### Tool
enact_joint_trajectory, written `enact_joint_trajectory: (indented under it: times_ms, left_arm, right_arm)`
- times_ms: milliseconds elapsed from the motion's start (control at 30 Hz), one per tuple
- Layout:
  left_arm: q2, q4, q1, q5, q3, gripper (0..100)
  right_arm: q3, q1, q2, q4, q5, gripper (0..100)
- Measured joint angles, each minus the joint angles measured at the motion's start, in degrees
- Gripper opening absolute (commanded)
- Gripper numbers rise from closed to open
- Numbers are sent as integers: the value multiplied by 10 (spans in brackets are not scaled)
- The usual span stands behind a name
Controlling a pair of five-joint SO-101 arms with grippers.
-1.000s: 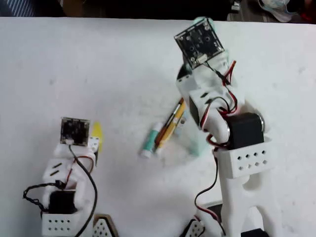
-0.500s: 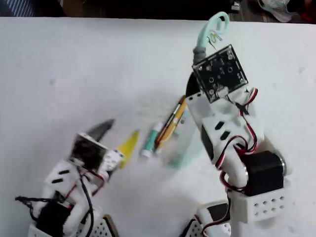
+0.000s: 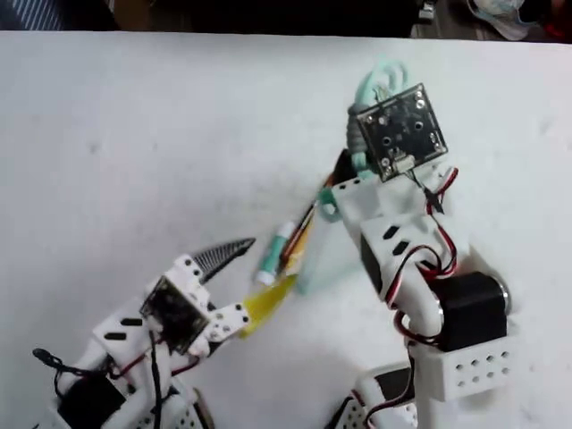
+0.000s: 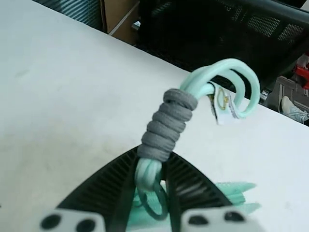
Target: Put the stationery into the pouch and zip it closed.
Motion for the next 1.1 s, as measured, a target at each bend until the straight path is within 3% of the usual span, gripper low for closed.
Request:
enact_joint_trajectory:
  times_ms: [167, 367, 600, 767, 1100]
  left_arm:
    - [17, -64, 23, 0, -4, 255]
    - [189, -187, 25, 2, -23, 263]
    - [295, -234, -3, 82, -48, 284]
    - [315, -238, -4, 84, -48, 285]
    - [485, -357, 8, 84, -69, 283]
  right_arm:
    - [0, -36, 0, 2, 0, 37]
    - [0, -39, 0, 2, 0, 37]
    - [0, -39, 0, 12, 0, 37]
    - [0, -44, 0, 15, 0, 37]
    - [0, -44, 0, 16, 0, 37]
